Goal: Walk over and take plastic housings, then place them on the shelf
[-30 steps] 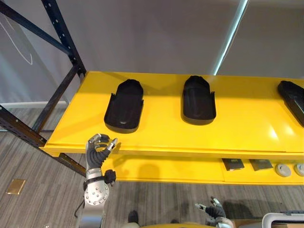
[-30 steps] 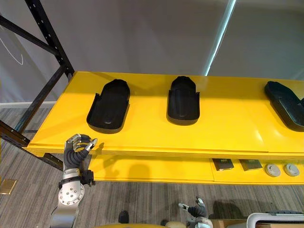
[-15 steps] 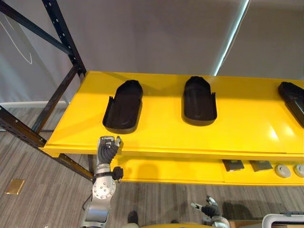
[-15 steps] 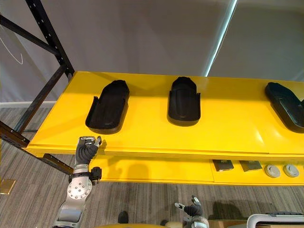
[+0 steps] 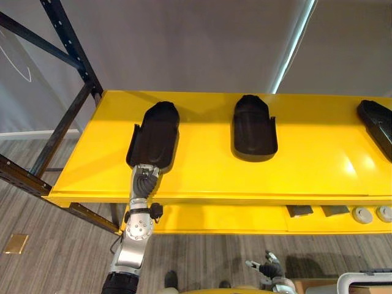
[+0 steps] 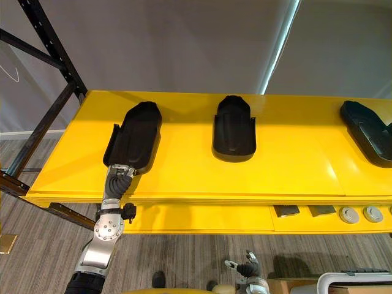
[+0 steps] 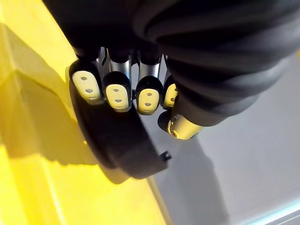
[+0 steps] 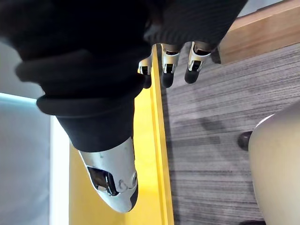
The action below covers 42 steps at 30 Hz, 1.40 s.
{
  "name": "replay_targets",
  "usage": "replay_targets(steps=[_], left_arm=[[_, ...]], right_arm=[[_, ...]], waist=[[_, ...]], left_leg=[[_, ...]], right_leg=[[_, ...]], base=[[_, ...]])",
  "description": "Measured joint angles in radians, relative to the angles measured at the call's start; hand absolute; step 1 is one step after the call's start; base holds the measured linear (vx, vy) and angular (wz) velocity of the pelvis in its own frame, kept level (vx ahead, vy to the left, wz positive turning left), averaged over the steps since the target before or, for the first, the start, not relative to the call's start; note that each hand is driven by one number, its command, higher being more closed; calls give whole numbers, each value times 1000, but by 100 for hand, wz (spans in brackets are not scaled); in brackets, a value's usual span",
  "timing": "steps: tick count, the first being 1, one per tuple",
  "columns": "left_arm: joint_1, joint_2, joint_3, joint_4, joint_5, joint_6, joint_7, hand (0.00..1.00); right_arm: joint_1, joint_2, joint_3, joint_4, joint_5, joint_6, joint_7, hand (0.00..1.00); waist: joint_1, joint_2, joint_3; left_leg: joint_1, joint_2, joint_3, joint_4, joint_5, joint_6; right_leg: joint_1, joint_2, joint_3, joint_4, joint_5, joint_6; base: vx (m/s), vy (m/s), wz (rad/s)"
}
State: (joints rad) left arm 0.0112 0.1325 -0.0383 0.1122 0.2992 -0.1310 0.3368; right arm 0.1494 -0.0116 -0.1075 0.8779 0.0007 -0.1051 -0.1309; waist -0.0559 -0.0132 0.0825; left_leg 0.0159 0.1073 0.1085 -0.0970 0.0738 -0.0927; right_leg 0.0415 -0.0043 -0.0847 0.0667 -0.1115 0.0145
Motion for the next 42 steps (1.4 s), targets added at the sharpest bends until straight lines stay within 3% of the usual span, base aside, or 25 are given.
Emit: replay_targets(steps=[20, 30, 34, 39, 42], left_arm=[[-203, 74, 0, 209, 26, 45, 15, 100], [-235, 91, 0, 239, 25, 50, 15, 100], [-175, 91, 0, 28, 25, 44, 15, 100], [-69, 82, 22, -291, 21, -23, 17, 100], [17, 60, 115, -419, -18, -59, 40, 100]], right_arm=[[5, -15, 6, -32, -11, 1, 3, 0], [5, -16, 7, -31, -11, 0, 4, 0], [5, -16, 7, -31, -10, -1, 3, 0], [6, -23, 7, -17, -10, -1, 2, 0], [0, -34, 6, 4, -10, -2, 1, 0]], waist=[[-41, 4, 1], [-41, 0, 1], [-37, -1, 1], [-10, -1, 1], [4, -1, 1]], left_leg=[[-12, 3, 33, -1, -2, 1], [-6, 8, 35, -7, -2, 1], [-7, 8, 28, -7, -1, 2], [-17, 9, 14, -6, -1, 1], [-20, 8, 1, 0, -1, 1]], right_leg=[[-11, 3, 29, -33, 20, 1], [-11, 2, 37, -33, 33, -2], [-12, 1, 33, -32, 38, -2], [-13, 2, 22, -34, 37, -1], [-10, 2, 9, -34, 33, 0]], base=[[9, 4, -5], [-23, 6, -2], [-51, 16, 2], [-1, 3, 7], [50, -7, 13]])
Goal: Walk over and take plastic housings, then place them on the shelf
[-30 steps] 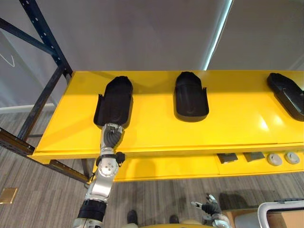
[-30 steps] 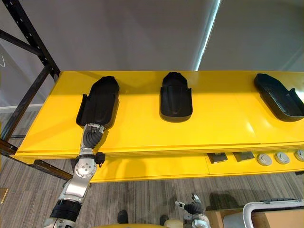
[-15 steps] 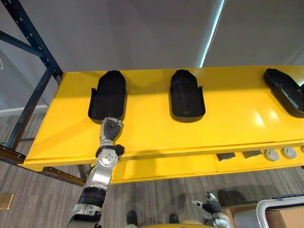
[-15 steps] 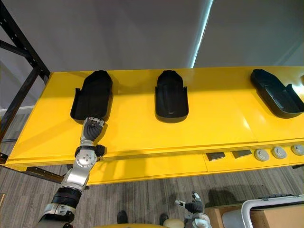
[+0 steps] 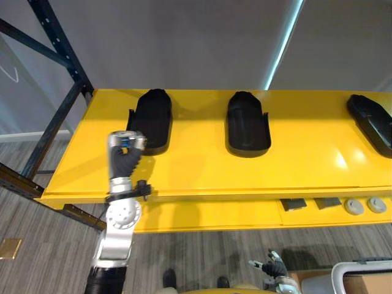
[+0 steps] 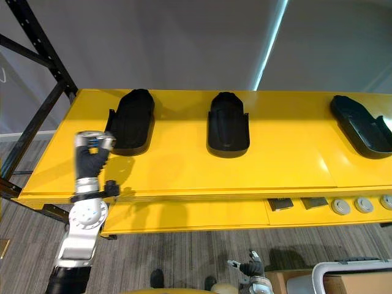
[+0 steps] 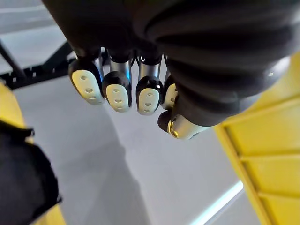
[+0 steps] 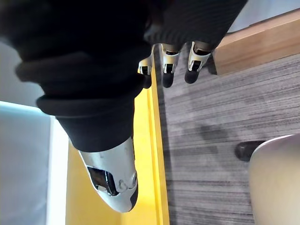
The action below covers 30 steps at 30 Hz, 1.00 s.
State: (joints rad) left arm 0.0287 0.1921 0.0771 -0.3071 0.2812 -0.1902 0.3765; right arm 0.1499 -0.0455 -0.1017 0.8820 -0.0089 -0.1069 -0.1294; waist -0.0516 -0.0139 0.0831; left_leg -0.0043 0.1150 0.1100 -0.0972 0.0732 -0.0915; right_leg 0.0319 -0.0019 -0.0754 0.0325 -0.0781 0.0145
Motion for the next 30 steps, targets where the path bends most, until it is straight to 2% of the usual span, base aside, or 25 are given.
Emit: replay_targets(steps=[1, 2, 4, 6, 7, 10, 12, 13, 18, 20, 25, 30], left_arm=[[40, -18, 67, -42, -26, -19, 21, 100], [60, -29, 105, -58, -43, -28, 31, 100], [135, -70, 251, -77, -124, -60, 70, 100], [180, -99, 327, -69, -186, -63, 94, 100], [210, -115, 359, -37, -218, -73, 108, 100], [283, -145, 365, 81, -281, -71, 112, 100], [325, -169, 353, 161, -290, -47, 100, 100], [345, -184, 339, 242, -290, -24, 72, 0], [339, -191, 286, 559, -303, 40, -4, 0], [303, -189, 259, 753, -308, 62, -44, 0], [248, -182, 236, 947, -309, 86, -126, 0], [201, -153, 205, 1050, -305, 95, -159, 0]], right_arm=[[1, -6, -4, 10, 0, 0, -1, 0], [0, -7, -7, 14, 0, 0, -1, 0], [-1, -5, -23, 28, 1, 0, -2, 0], [-1, -5, -44, 43, 2, 1, -2, 0], [2, -5, -50, 45, 2, 3, -3, 0], [7, 2, -46, 33, 2, 7, -2, 0], [5, 10, -43, 5, 2, 9, -3, 0], [5, 16, -41, -29, 2, 10, -3, 0], [12, 39, -37, -94, 1, 28, -5, 0], [17, 44, -36, -94, 2, 31, -6, 0], [10, 39, -42, -71, 3, 31, -6, 0], [-10, 28, -46, -30, 9, 34, -5, 0]], waist=[[15, 0, 0], [17, 0, 0], [27, 1, 0], [44, 0, 0], [63, 1, 0], [71, 0, -1], [73, -3, -4], [73, -5, -5], [72, -12, -24], [70, -14, -34], [68, -11, -33], [65, 1, -26]], left_leg=[[-1, 0, -2, 1, 0, 0], [-2, 0, -5, 1, 0, 0], [1, -1, -20, 1, 0, 0], [3, -4, -25, 1, 0, 0], [4, -7, -27, 1, 0, 0], [14, -9, -25, 0, -9, 11], [22, -10, -22, 0, -15, 8], [23, -9, -16, 0, -15, 9], [37, -12, 3, 0, -11, 13], [41, -15, 3, 0, -11, 13], [50, -30, 2, 0, -13, 16], [53, -30, 0, 0, -13, 16]], right_leg=[[1, 1, -1, 0, -1, 0], [2, 2, -3, 0, -1, 0], [13, 4, -6, 0, -2, -2], [16, 5, -6, 3, -6, -2], [17, 2, -6, 9, -13, -1], [26, -3, -11, 38, -34, 0], [31, -11, -12, 46, -43, 3], [28, -12, -12, 54, -48, 4], [28, -21, -8, 72, -58, 12], [32, -29, -9, 72, -64, 17], [34, -37, -6, 69, -67, 20], [33, -36, -6, 68, -67, 20]], base=[[54, -7, 6], [39, -9, 13], [26, -6, 19], [-5, -1, 12], [-23, 1, 8], [-56, 6, 15], [-52, 19, 4], [-38, 24, -2], [7, 15, -6], [63, 9, 2], [46, 20, 0], [0, 0, 0]])
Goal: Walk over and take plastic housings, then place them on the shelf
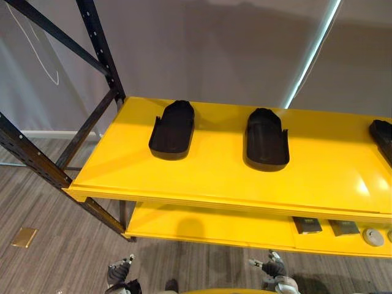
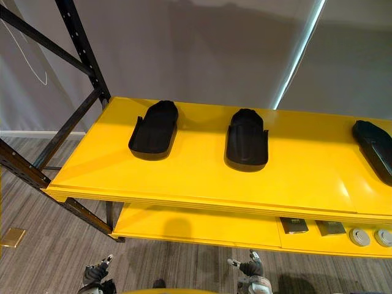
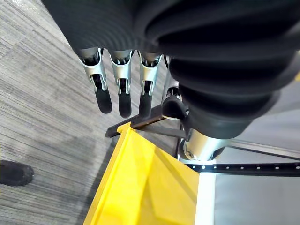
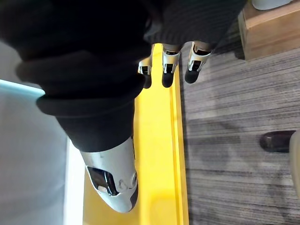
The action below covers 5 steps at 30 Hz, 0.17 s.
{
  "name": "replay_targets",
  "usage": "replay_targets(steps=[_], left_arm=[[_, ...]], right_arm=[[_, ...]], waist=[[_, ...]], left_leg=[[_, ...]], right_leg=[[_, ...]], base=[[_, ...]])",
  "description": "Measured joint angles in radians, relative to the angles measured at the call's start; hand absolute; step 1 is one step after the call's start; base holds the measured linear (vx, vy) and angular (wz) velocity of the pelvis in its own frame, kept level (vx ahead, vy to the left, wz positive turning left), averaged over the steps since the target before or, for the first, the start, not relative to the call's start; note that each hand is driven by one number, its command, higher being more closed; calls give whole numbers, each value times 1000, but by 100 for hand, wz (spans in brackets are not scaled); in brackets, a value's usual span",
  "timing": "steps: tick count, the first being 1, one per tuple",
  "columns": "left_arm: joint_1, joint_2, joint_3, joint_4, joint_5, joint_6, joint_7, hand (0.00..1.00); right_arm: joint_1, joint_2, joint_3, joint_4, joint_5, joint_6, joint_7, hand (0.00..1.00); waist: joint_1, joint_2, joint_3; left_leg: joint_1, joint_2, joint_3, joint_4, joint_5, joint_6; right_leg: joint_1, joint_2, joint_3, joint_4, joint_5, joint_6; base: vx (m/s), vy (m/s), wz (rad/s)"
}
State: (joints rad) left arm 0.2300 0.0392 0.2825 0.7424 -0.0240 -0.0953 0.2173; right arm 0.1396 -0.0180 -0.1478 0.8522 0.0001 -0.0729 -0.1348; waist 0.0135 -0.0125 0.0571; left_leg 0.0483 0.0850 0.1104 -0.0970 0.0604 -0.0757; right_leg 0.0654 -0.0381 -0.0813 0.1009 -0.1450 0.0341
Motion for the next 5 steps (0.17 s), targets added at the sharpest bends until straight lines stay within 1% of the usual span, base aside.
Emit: replay_targets(steps=[3, 5], left_arm=[[-17, 3, -18, 39, 18, 1, -3, 0], [-18, 4, -21, 55, 21, 1, -8, 0]], right_arm=[[-8, -16, -2, 17, 2, 3, 0, 0], [-17, -25, -3, 37, 2, 5, 1, 0]], waist=[[-2, 16, 5], [-4, 19, 6]], left_leg=[[2, 0, -2, -1, 0, 0], [2, 1, -4, -1, 0, 0]], right_leg=[[-1, 0, 0, 0, 0, 0], [-1, 2, 0, -1, 0, 0]], base=[[-22, -1, 0], [0, 0, 0]])
